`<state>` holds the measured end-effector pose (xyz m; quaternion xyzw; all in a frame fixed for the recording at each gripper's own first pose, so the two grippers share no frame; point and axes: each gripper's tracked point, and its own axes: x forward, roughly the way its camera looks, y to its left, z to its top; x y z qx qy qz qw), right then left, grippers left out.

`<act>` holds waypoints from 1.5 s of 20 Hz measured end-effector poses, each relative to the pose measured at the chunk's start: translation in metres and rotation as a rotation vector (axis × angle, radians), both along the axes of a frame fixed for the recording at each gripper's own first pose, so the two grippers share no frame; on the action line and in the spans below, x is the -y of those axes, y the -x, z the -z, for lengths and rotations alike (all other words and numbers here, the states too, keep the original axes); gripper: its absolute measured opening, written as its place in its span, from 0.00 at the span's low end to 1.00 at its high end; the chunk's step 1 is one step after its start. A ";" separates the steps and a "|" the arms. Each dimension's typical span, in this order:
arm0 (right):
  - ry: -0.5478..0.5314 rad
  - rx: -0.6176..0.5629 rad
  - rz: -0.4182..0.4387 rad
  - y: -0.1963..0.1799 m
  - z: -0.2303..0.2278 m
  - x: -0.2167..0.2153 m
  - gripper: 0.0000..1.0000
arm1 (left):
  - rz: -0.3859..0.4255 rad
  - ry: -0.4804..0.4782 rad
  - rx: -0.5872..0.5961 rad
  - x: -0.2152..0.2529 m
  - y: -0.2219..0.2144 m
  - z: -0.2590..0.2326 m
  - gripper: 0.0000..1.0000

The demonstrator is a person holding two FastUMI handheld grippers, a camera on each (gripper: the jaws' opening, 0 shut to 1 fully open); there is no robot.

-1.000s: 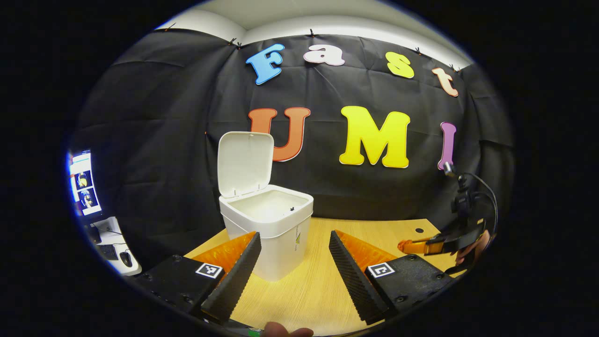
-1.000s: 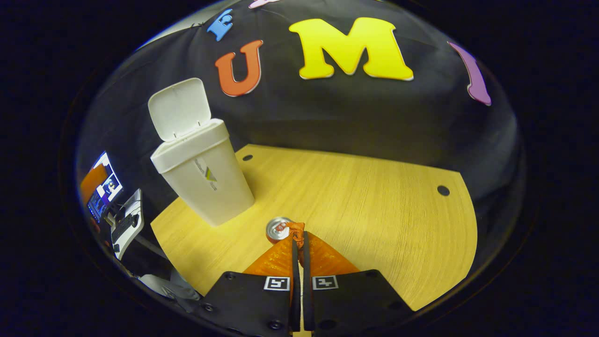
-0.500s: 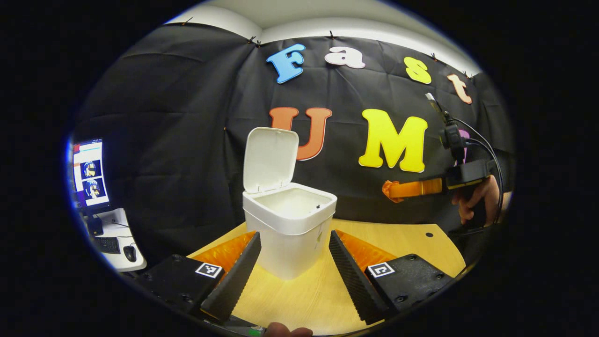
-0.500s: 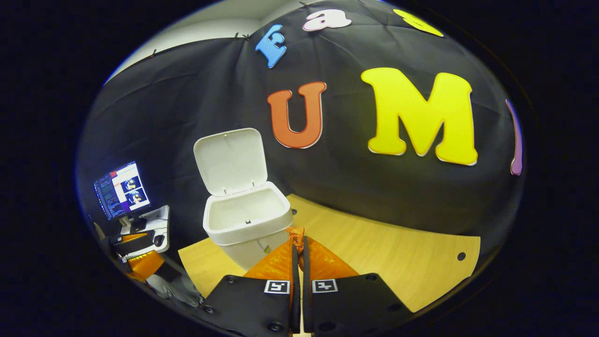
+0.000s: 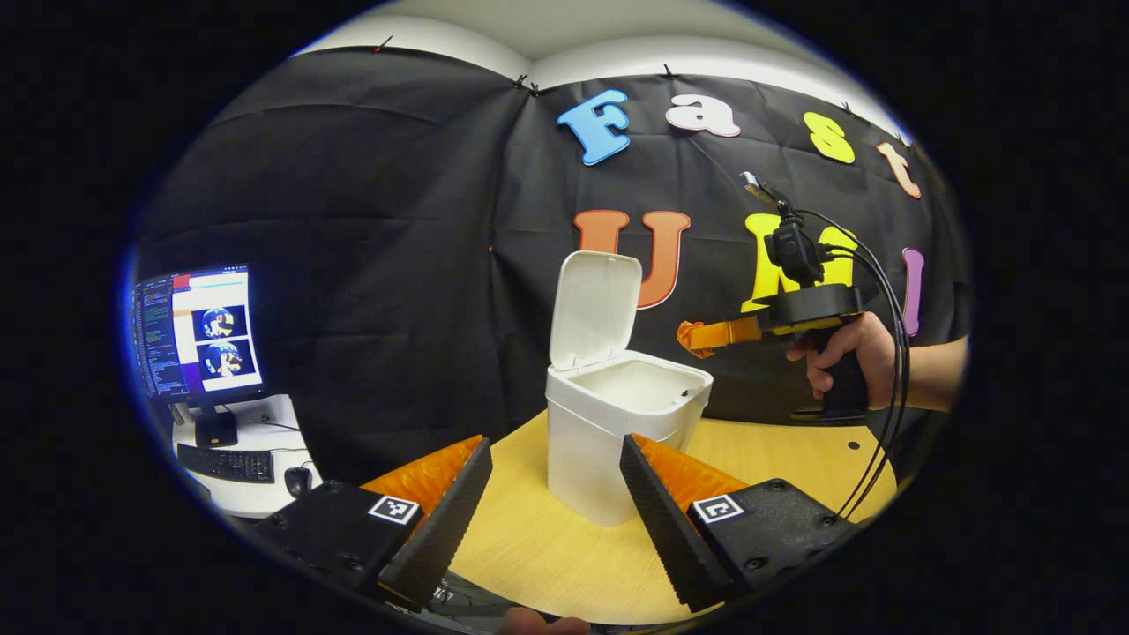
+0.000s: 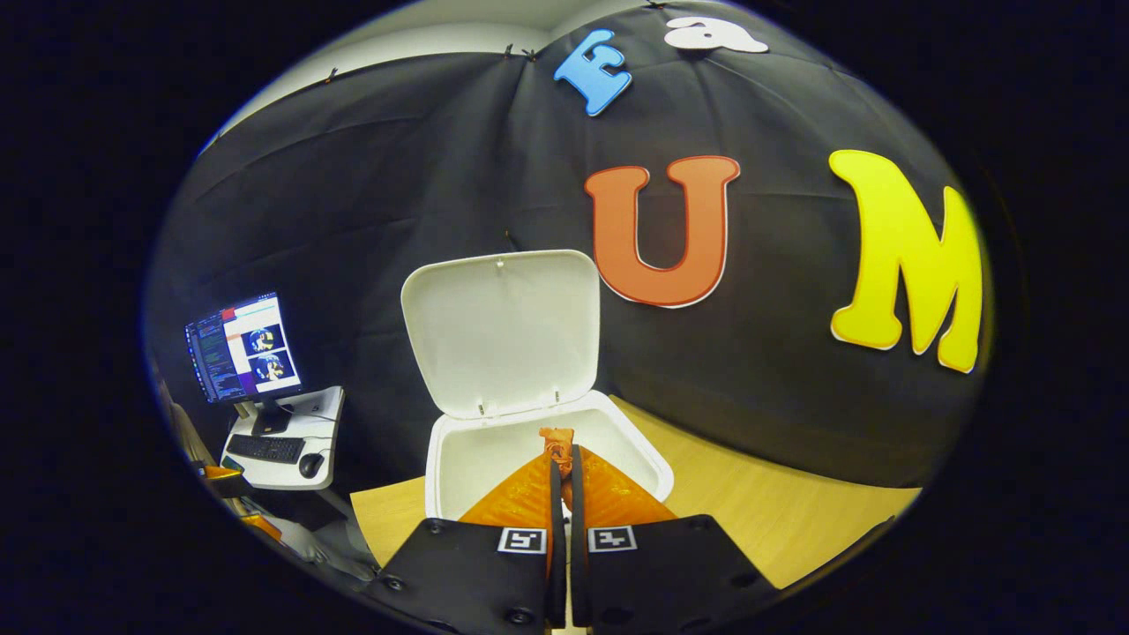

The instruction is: Press the lid of the desktop garbage bin to open it, pick up the crumpled paper on the desktop and throw it into the bin, then pick up the pop can on the desktop and drop it into the bin, and finally close the garbage bin lid.

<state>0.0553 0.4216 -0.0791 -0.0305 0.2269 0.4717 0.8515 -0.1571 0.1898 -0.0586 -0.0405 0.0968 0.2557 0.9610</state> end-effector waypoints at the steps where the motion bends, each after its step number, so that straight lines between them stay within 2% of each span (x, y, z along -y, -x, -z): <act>1: 0.005 0.007 -0.006 0.000 0.003 -0.009 0.02 | -0.013 -0.001 -0.002 -0.006 0.005 0.000 0.96; 4: 0.032 0.037 -0.024 -0.004 0.014 -0.030 0.04 | -0.035 -0.001 -0.009 -0.014 0.012 0.000 0.96; 5: 0.043 0.035 -0.029 -0.003 0.018 -0.034 0.09 | -0.044 -0.005 -0.011 -0.017 0.015 0.000 0.96; 6: 0.051 0.030 -0.034 -0.004 0.023 -0.040 0.09 | -0.052 -0.010 -0.013 -0.020 0.017 0.000 0.96; 7: 0.062 0.025 -0.038 -0.002 0.030 -0.042 0.15 | -0.057 -0.015 -0.015 -0.023 0.020 0.000 0.97; 10: 0.080 0.017 -0.048 0.000 0.043 -0.047 0.24 | -0.063 -0.025 -0.027 -0.026 0.024 0.001 0.97; 11: 0.088 0.012 -0.048 0.001 0.047 -0.046 0.35 | -0.061 -0.021 -0.035 -0.025 0.024 0.004 0.96; 13: 0.100 -0.002 -0.042 0.000 0.054 -0.042 0.48 | -0.051 -0.025 -0.040 -0.023 0.023 0.003 0.96; 16: 0.090 0.016 -0.025 -0.005 0.048 -0.033 0.63 | -0.018 -0.035 -0.036 -0.017 0.014 0.000 0.96; 18: 0.062 0.011 -0.008 -0.003 0.036 -0.022 0.67 | 0.016 -0.051 -0.028 -0.011 0.006 -0.004 0.96; 20: 0.015 0.016 0.006 0.000 0.018 -0.003 0.72 | 0.066 -0.049 -0.020 0.001 -0.010 -0.004 0.96; 22: -0.026 0.040 0.027 0.003 -0.002 0.026 0.73 | 0.121 -0.043 -0.017 0.015 -0.024 -0.001 0.96; 23: -0.037 0.067 0.038 0.004 -0.008 0.044 0.79 | 0.149 -0.039 -0.009 0.024 -0.032 0.001 0.96; 26: -0.047 0.127 0.088 0.004 -0.025 0.100 0.83 | 0.250 -0.023 -0.009 0.055 -0.059 0.013 0.96; 30: -0.036 0.169 0.233 -0.003 -0.028 0.188 0.88 | 0.386 -0.027 -0.004 0.100 -0.088 0.035 0.97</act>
